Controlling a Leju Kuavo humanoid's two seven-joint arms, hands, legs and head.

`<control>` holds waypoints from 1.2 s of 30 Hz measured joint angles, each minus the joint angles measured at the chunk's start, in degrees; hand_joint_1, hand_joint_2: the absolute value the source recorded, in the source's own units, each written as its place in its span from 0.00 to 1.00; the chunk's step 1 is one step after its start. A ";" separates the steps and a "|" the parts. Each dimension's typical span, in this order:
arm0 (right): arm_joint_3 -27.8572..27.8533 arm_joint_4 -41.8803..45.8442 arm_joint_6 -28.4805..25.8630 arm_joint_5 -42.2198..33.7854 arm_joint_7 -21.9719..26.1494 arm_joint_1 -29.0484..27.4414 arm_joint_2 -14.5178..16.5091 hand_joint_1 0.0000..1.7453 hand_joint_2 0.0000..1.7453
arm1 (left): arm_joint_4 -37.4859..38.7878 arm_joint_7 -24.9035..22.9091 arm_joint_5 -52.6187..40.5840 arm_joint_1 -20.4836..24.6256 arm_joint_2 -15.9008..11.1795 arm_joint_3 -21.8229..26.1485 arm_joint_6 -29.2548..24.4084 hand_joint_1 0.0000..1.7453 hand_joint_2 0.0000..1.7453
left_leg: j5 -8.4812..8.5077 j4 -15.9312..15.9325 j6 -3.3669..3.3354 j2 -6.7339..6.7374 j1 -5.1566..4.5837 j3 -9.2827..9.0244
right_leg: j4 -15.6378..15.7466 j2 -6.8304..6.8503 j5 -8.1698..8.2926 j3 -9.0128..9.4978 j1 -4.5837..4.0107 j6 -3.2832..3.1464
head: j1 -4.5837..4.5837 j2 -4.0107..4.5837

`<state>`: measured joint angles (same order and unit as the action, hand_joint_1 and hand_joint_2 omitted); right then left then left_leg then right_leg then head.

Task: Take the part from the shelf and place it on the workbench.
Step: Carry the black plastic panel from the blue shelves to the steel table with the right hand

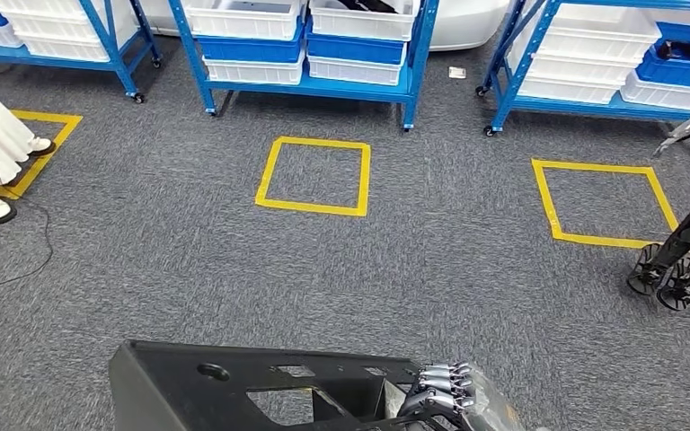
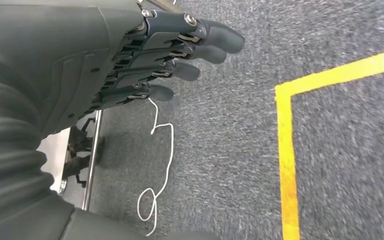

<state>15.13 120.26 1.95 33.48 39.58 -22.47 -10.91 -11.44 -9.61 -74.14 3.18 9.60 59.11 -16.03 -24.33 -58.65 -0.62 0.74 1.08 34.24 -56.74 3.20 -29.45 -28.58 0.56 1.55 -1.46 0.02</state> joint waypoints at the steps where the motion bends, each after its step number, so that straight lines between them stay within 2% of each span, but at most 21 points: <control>1: -0.01 0.07 -0.02 0.00 0.01 -0.02 -0.09 1.00 1.00 | -0.01 0.01 -0.01 0.05 0.02 -0.01 -0.03 0.00 1.00 | 0.26 0.30 -0.53 -0.29 0.00 0.06 | -1.92 -0.66 -1.12 -0.98 0.07 -0.05 | 0.04 0.00; 4: -0.02 0.14 -0.06 0.00 0.02 -0.22 -0.26 1.00 1.00 | -0.02 0.03 -0.04 0.14 0.01 -0.01 -0.09 0.00 1.00 | 0.73 0.48 -1.47 -1.38 -0.37 0.67 | -13.22 -2.50 -5.88 -6.82 0.22 -0.82 | 0.29 -0.01; 5: -0.02 0.14 -0.07 0.00 0.02 -0.31 -0.28 1.00 1.00 | -0.02 0.03 -0.05 0.11 0.01 -0.01 -0.10 0.00 1.00 | 0.84 0.47 -1.62 -1.87 -0.59 0.83 | -15.82 -2.69 -6.55 -8.24 0.14 -0.78 | 0.33 -0.01; 6: -0.02 0.14 -0.07 0.00 0.01 -0.37 -0.30 1.00 1.00 | -0.02 0.03 -0.06 0.08 0.04 -0.01 -0.10 0.00 1.00 | 0.95 0.47 -1.76 -2.41 -0.85 0.93 | -16.27 -2.84 -6.28 -8.58 0.01 -0.61 | 0.36 0.00; 8: -0.02 0.15 -0.07 0.00 0.01 -0.42 -0.30 1.00 1.00 | -0.02 0.03 -0.07 0.05 0.12 -0.01 -0.10 0.00 1.00 | 1.21 0.47 -1.92 -3.52 -1.36 0.99 | -10.65 -3.39 -3.57 -5.93 -0.35 -0.40 | 0.38 0.00; 10: -0.03 0.21 -0.07 0.00 0.02 -0.47 -0.33 1.00 1.00 | -0.02 0.03 -0.07 0.10 0.30 -0.02 -0.10 0.00 1.00 | 1.49 0.41 -1.85 -4.54 -1.74 1.04 | -2.87 -5.13 -0.65 -2.36 -0.86 -1.15 | 0.35 0.00; 11: -0.02 0.26 -0.09 0.00 0.02 -0.52 -0.34 1.00 1.00 | -0.03 0.04 -0.07 0.11 0.36 -0.02 -0.11 0.00 1.00 | 1.60 0.38 -1.71 -5.01 -1.86 1.10 | -0.70 -5.76 0.16 -1.44 -1.09 -1.64 | 0.32 0.00; 13: -0.02 0.34 -0.13 0.01 0.02 -0.64 -0.37 1.00 1.00 | -0.04 0.08 -0.14 0.03 0.41 -0.02 -0.13 0.00 1.00 | 1.79 0.40 -1.22 -5.88 -1.89 1.26 | 0.41 -5.87 0.83 -1.13 -1.41 -2.38 | 0.28 0.00; 14: 0.00 0.37 -0.15 0.05 0.01 -0.63 -0.38 1.00 1.00 | -0.04 0.10 -0.22 -0.05 0.34 -0.02 -0.15 0.00 1.00 | 1.81 0.22 -0.96 -6.02 -1.76 1.46 | 0.63 -5.39 1.14 -0.91 -0.99 -2.65 | 0.27 0.00; 16: 0.04 0.37 -0.15 0.16 0.01 -0.66 -0.38 1.00 1.00 | -0.05 0.10 -0.37 -0.15 0.23 -0.02 -0.19 0.00 1.00 | 0.26 -1.88 -0.34 -4.63 -1.60 2.43 | 1.20 -4.41 1.81 -0.47 -0.21 -3.35 | 0.16 0.00; 18: 0.09 0.37 -0.15 0.24 0.00 -0.81 -0.36 1.00 1.00 | -0.07 -0.02 -0.46 -0.11 0.18 -0.03 -0.21 0.00 1.00 | -3.75 -8.01 0.54 -2.41 -1.12 4.92 | 1.47 -3.32 2.18 -0.29 0.09 -3.85 | -0.01 0.00; 20: 0.11 0.37 -0.15 0.26 0.00 -1.00 -0.36 1.00 1.00 | -0.07 -0.31 -0.51 -0.08 0.16 -0.03 -0.17 0.00 1.00 | -6.89 -14.54 1.59 -1.48 -0.29 7.49 | 1.42 -2.23 2.19 -0.35 0.12 -3.90 | -0.07 0.00; 21: 0.12 0.37 -0.15 0.26 0.00 -1.07 -0.37 1.00 1.00 | -0.07 -0.48 -0.52 -0.08 0.14 -0.03 -0.09 0.00 1.00 | -6.98 -15.51 2.07 -1.22 0.12 7.67 | 1.38 -1.72 2.16 -0.36 0.18 -3.84 | -0.09 0.00; 22: 0.14 0.37 -0.12 0.23 -0.01 -1.13 -0.38 1.00 1.00 | -0.07 -0.66 -0.51 -0.10 0.07 -0.02 0.03 0.00 1.00 | -6.02 -14.21 2.49 -0.91 0.50 6.71 | 1.32 -1.26 2.07 -0.33 0.29 -3.71 | -0.10 0.00; 24: 0.19 0.37 0.28 -0.01 -0.04 -1.14 -0.41 1.00 1.00 | -0.09 -0.96 -0.27 -0.08 -0.06 0.01 0.26 0.00 1.00 | -2.84 -6.78 2.99 0.46 1.04 2.39 | 0.94 -0.46 1.71 -0.24 0.45 -3.15 | -0.12 0.00; 26: 0.31 0.34 1.18 -0.56 -0.07 -0.82 -0.54 1.00 1.00 | -0.11 -1.22 0.28 0.01 -0.10 0.04 0.29 0.00 1.00 | -1.11 -1.19 2.60 1.38 0.91 -0.67 | 0.43 0.15 1.25 -0.32 0.17 -2.28 | -0.04 0.00; 29: 0.58 0.20 2.43 -1.37 -0.07 0.19 -0.78 1.00 1.00 | -0.15 -1.52 0.82 0.02 -0.07 0.10 0.15 0.00 1.00 | -0.73 -0.06 1.14 0.53 0.28 -0.83 | 0.49 0.97 1.19 -0.39 -0.19 -1.05 | 0.11 0.00; 31: 0.67 0.05 2.84 -1.68 -0.06 0.86 -0.85 1.00 1.00 | -0.15 -1.56 0.80 0.02 0.05 0.12 0.09 0.00 1.00 | -0.05 0.92 0.06 -0.17 0.33 -1.08 | -0.61 0.30 0.38 -0.91 -0.17 -0.61 | 0.15 0.00; 32: 0.70 -0.03 3.02 -1.80 -0.05 1.13 -0.87 1.00 1.00 | -0.15 -1.57 0.71 0.03 0.10 0.12 0.08 0.00 1.00 | 0.32 1.39 -0.43 -0.57 0.46 -1.17 | -2.83 -0.57 -0.83 -1.99 -0.09 -0.67 | 0.24 0.00; 34: 0.73 -0.28 3.34 -1.92 -0.08 1.40 -0.90 1.00 1.00 | -0.16 -1.70 0.40 0.04 0.12 0.12 0.17 0.00 1.00 | 0.67 1.60 -0.91 -1.41 0.51 -0.86 | -10.37 -2.27 -4.10 -5.82 0.34 -1.04 | 0.36 -0.01; 36: 0.73 -0.56 3.72 -2.01 -0.19 1.49 -1.00 1.00 1.00 | -0.17 -2.05 0.09 -0.02 0.13 0.12 0.38 0.00 1.00 | 0.81 1.57 -0.92 -2.53 0.49 -0.61 | -15.78 -2.81 -5.57 -8.70 0.62 -0.59 | 0.38 -0.01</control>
<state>15.85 119.70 5.67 31.47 39.40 -20.98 -11.91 -11.61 -11.65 -74.05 3.16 9.73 59.23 -15.65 -23.52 -57.09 -1.54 -1.79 1.57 33.64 -72.51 0.39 -35.02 -37.28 1.17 0.96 -1.08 0.02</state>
